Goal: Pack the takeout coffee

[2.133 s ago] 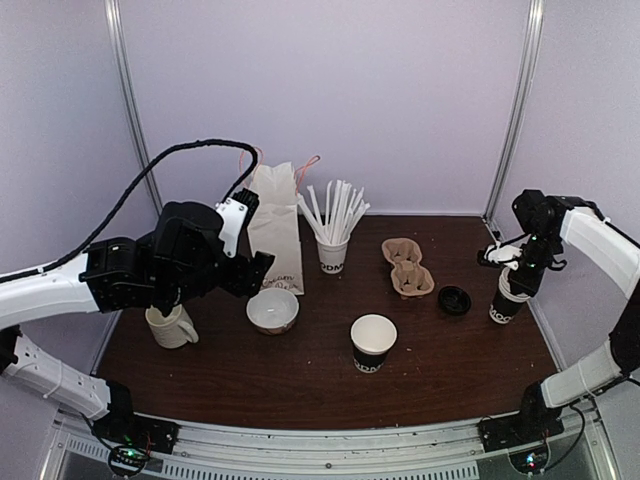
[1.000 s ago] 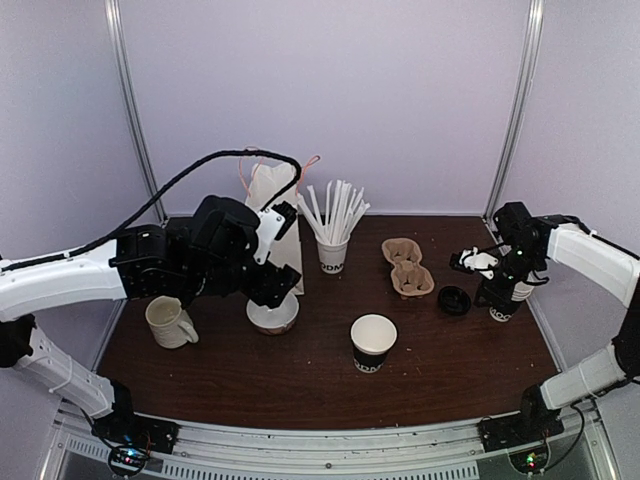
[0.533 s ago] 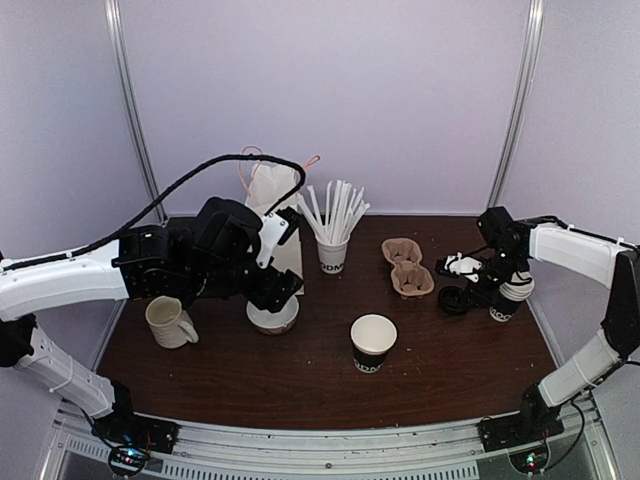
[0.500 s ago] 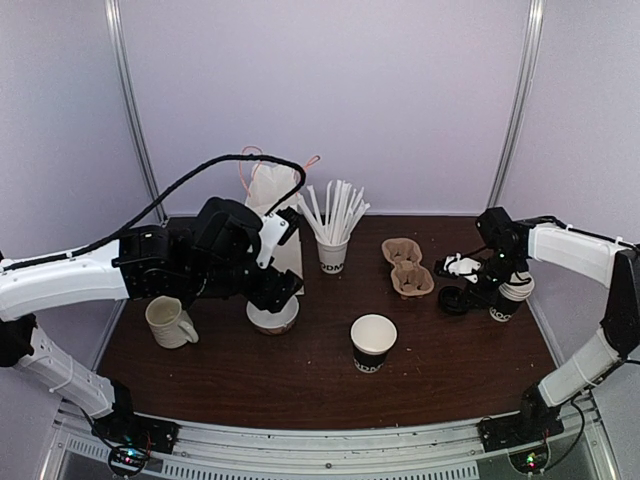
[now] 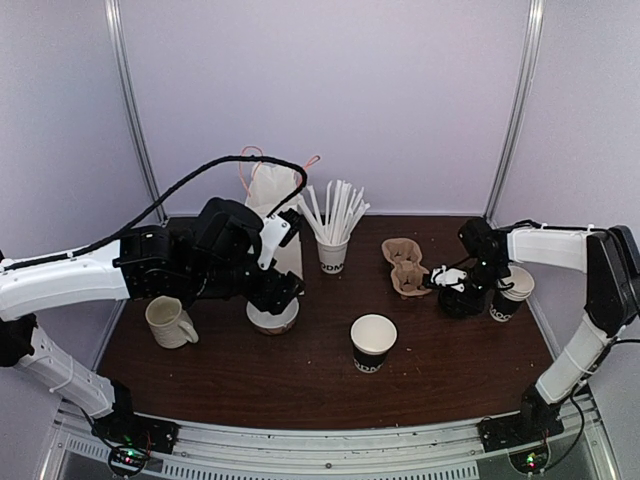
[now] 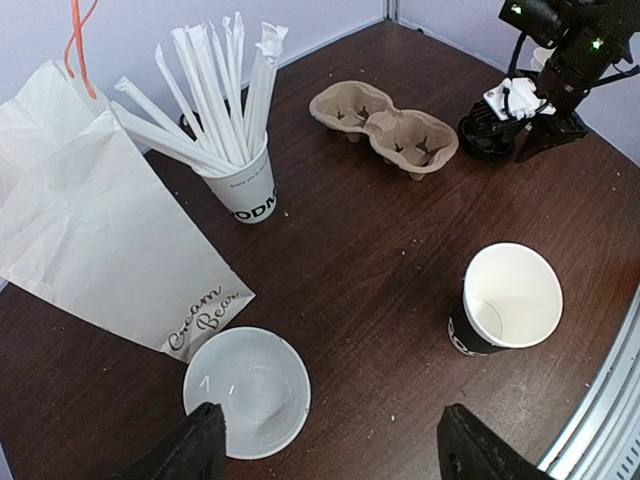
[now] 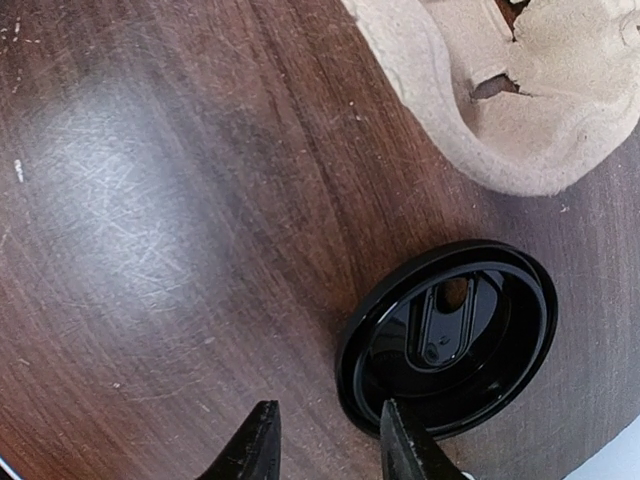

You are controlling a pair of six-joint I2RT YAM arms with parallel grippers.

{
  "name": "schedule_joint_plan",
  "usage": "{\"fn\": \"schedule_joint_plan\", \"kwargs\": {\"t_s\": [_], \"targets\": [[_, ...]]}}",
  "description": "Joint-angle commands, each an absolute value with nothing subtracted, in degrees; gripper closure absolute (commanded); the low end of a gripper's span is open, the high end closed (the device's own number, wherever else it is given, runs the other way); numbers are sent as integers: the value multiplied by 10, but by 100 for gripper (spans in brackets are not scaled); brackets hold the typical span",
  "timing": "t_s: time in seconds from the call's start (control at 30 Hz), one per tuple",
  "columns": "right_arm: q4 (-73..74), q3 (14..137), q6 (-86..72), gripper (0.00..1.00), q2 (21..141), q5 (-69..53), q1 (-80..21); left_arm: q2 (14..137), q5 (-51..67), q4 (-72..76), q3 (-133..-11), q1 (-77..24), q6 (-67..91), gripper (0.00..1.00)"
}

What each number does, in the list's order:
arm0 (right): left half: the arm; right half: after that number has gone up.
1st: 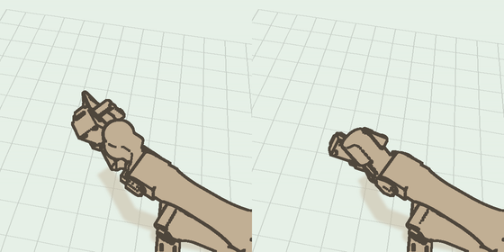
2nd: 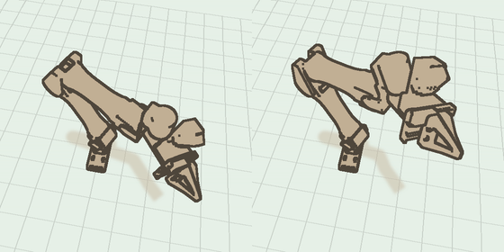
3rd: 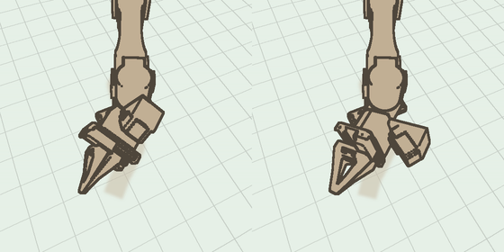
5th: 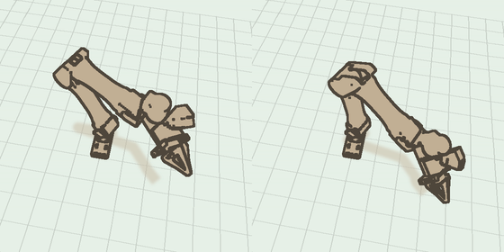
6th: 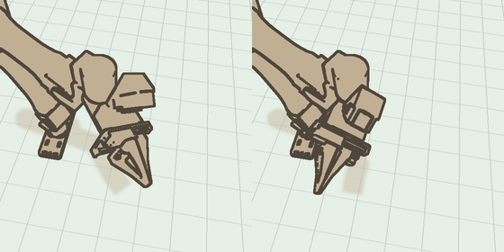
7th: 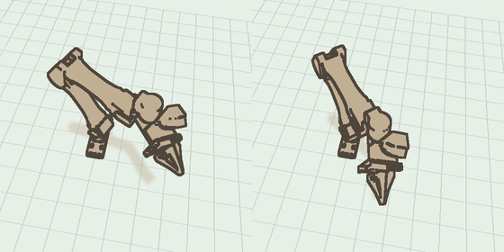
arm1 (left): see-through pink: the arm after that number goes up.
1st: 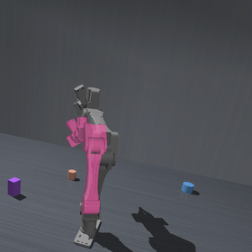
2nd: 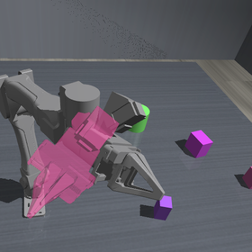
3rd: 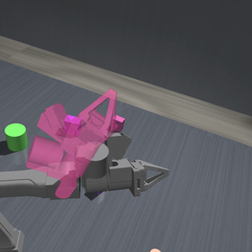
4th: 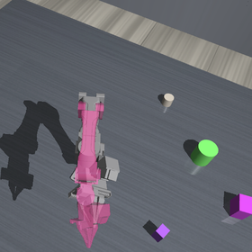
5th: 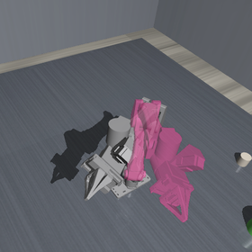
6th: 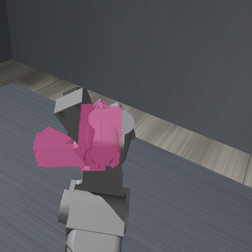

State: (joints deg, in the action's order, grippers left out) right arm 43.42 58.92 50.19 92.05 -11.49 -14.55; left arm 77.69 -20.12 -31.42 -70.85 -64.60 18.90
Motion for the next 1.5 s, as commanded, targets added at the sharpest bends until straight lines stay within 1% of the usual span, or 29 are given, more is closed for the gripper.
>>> {"fn": "schedule_joint_plan", "kwargs": {"t_s": [0.0, 0.33, 0.57, 0.77, 0.9, 1.1, 1.23, 1.27, 1.37, 1.47], "targets": [[407, 588, 494, 63, 936, -102, -151, 784, -192, -298, -722, -643, 199, 24], [380, 588, 477, 69, 967, -77, -155, 785, -189, -291, -715, -643, 203, 24], [393, 592, 470, 85, 965, -80, -158, 788, -191, -290, -715, -643, 202, 24], [419, 593, 455, 93, 945, -92, -160, 796, -184, -286, -718, -643, 195, 24], [481, 603, 437, 97, 902, -111, -163, 801, -180, -278, -718, -643, 192, 24], [587, 637, 391, 99, 784, -244, -164, 829, -136, -200, -711, -644, 163, 25], [654, 681, 373, 99, 756, -401, -166, 842, -87, -106, -684, -649, 127, 26], [670, 689, 374, 99, 753, -444, -166, 844, -68, -74, -672, -653, 115, 26], [705, 707, 382, 98, 748, -572, -166, 852, -39, 94, -618, -675, 51, 27], [761, 732, 429, 97, 752, -663, -174, 876, -9, 248, -575, -702, -25, 22]]}}
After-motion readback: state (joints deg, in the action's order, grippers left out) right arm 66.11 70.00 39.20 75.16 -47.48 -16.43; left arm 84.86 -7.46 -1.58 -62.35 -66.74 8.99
